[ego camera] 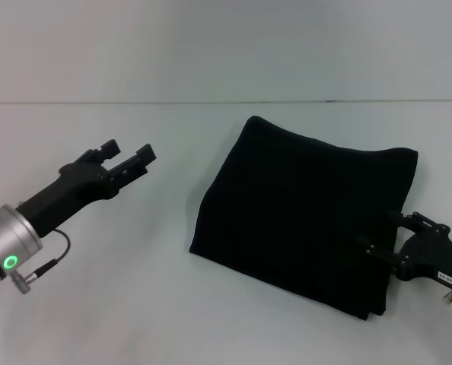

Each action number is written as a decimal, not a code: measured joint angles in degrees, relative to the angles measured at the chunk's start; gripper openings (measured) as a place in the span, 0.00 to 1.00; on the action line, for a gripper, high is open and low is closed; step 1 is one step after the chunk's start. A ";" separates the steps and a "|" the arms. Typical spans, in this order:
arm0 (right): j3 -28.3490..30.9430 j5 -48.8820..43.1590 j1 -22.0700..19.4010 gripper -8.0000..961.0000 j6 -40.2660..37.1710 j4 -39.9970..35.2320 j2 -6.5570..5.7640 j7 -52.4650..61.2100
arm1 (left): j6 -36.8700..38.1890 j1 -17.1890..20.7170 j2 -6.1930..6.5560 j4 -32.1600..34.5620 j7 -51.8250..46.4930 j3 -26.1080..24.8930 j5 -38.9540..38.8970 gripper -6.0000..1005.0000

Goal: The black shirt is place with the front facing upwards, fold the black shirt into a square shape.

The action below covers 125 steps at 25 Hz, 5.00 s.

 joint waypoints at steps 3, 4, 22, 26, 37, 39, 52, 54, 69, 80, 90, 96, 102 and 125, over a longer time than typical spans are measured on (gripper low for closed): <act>0.71 0.03 -0.07 0.89 -0.97 -0.46 0.00 -0.06 | -0.04 -1.01 0.39 -0.05 -4.49 0.28 0.36 0.92; 1.06 0.05 -0.10 0.89 -1.86 -0.72 -0.05 -0.08 | -0.04 -1.34 0.60 0.05 -6.62 0.61 0.45 0.92; 1.15 -9.31 -4.35 0.89 -16.42 -4.07 0.00 -5.88 | -13.20 -18.94 8.85 1.05 -66.17 21.67 15.63 0.92; 1.26 -9.22 -5.10 0.89 -16.63 -3.91 -0.10 -6.08 | -20.54 -21.12 7.07 0.97 -67.05 27.55 15.75 0.92; 1.24 -9.33 -5.97 0.89 -16.94 -3.80 -0.08 -5.80 | -30.07 -22.15 2.09 1.30 -66.71 30.32 15.73 0.92; 1.24 -9.28 -6.16 0.89 -16.95 -3.80 -0.07 -5.75 | -30.14 -22.25 1.57 1.31 -66.59 30.41 15.73 0.92; 1.24 -9.49 -6.32 0.89 -17.03 -3.71 -0.08 -5.71 | -31.89 -22.34 0.28 1.05 -65.73 32.30 15.82 0.92; 1.24 -9.51 -6.31 0.89 -17.04 -3.71 -0.07 -5.71 | -31.51 -22.39 0.16 1.07 -65.72 33.20 15.83 0.92; 1.24 -9.54 -6.63 0.89 -17.04 -3.71 -0.08 -5.63 | -31.33 -21.90 -1.15 2.51 -65.44 35.49 15.73 0.63; 1.24 -9.28 -6.67 0.89 -17.04 -3.71 -0.07 -5.62 | -31.38 -21.80 -1.16 2.51 -63.86 35.46 15.52 0.23; 2.46 -9.01 -6.04 0.89 -16.73 -3.89 -0.07 -5.69 | -26.56 -18.29 -0.67 2.49 -63.63 28.48 15.11 0.09; 8.33 -8.79 -4.95 0.89 -15.89 -3.75 -0.08 -6.00 | -19.76 -12.44 -0.26 3.05 -62.41 19.76 15.00 0.09; 10.98 -8.78 -3.20 0.89 -14.40 -3.65 0.08 -6.08 | -14.38 -5.80 -0.98 2.67 -54.94 13.01 11.15 0.09; 12.55 -7.36 -1.12 0.89 -12.63 -2.23 0.23 -6.16 | -2.97 -0.28 -0.82 2.76 -41.09 12.14 7.83 0.14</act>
